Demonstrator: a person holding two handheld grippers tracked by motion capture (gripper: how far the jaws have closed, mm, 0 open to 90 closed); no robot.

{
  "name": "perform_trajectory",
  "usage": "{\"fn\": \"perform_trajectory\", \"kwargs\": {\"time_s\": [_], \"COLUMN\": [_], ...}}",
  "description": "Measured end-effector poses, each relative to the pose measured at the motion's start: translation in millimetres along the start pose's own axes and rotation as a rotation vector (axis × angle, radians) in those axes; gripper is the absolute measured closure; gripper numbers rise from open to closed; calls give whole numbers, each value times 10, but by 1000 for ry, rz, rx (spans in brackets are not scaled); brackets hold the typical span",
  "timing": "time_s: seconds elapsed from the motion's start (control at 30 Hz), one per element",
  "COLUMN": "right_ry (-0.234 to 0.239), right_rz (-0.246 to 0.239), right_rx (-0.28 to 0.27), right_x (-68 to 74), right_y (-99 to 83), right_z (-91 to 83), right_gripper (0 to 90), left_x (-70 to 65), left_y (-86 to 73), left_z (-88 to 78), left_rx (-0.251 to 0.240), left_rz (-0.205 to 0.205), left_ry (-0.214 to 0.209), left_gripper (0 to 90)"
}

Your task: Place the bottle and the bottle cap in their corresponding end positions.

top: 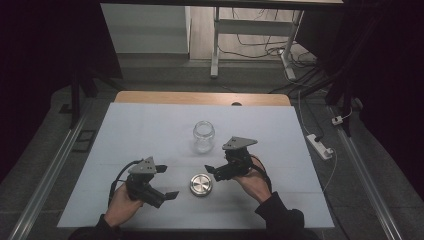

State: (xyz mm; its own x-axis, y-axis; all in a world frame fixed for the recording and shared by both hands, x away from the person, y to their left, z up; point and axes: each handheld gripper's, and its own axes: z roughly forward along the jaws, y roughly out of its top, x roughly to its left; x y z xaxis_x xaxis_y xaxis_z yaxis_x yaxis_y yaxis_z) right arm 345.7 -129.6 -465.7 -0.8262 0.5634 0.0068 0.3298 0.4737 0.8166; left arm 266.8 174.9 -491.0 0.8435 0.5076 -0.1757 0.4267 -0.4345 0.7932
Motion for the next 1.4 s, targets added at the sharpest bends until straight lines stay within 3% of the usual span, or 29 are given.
{"fn": "perform_trajectory", "kwargs": {"time_s": [0.43,0.73,1.4], "right_ry": [-6,-18,-138], "right_rz": [20,41,117], "right_rx": [-9,-28,-39], "right_x": [28,23,-83], "right_y": [-118,-221,-677], "right_z": [-223,-444,-966], "right_gripper": [0,0,0], "left_x": [-36,-44,-26], "left_y": [-118,-261,-653], "left_z": [-218,-401,-804], "left_rx": [6,-21,-74], "left_rz": [-34,-55,-161], "left_ry": [31,85,183], "left_gripper": [0,0,0]}}
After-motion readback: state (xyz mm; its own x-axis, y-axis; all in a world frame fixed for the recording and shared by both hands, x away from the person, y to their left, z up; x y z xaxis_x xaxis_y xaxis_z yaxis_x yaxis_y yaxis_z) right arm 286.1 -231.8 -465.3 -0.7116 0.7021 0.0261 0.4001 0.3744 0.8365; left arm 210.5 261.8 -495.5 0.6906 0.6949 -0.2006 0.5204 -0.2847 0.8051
